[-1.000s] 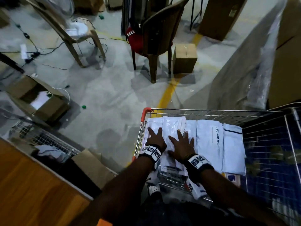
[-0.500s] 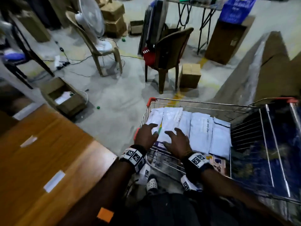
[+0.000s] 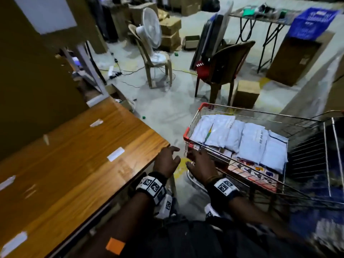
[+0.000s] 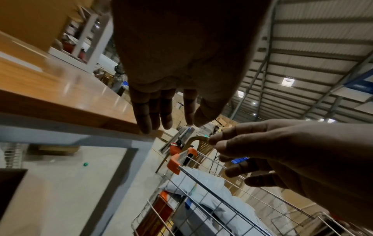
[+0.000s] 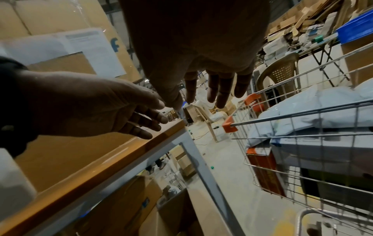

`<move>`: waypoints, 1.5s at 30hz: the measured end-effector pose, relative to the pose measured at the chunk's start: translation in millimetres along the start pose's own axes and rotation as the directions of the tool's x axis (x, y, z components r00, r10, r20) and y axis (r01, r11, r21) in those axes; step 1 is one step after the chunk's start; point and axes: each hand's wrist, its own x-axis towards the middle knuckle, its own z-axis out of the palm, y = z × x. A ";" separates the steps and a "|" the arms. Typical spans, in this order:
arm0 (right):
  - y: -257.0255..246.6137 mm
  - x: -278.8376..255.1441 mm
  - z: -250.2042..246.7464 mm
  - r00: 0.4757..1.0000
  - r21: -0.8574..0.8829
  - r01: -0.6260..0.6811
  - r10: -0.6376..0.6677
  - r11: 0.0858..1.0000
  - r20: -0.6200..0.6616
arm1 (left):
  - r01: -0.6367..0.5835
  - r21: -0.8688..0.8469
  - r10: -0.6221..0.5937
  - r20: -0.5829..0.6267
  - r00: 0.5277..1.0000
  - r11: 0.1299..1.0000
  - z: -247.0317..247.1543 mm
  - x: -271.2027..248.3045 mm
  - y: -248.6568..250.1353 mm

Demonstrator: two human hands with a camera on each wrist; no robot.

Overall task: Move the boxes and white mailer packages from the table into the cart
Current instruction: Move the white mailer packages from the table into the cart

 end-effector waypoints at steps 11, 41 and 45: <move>-126.3 -32.4 57.9 0.982 -0.050 0.185 -0.183 0.981 0.054 | 0.118 -0.082 -0.132 -0.189 0.973 0.990 -93.9 -85.4 -108.8; -512.3 -164.3 350.9 0.585 -0.002 0.739 -0.641 0.674 0.498 | 0.619 -0.328 -0.658 -0.619 0.430 0.713 -338.0 -362.1 -431.9; -540.5 -148.0 375.2 0.499 0.022 0.791 -0.665 0.612 0.556 | 0.646 -0.286 -0.610 -0.709 0.355 0.708 -364.8 -353.8 -451.7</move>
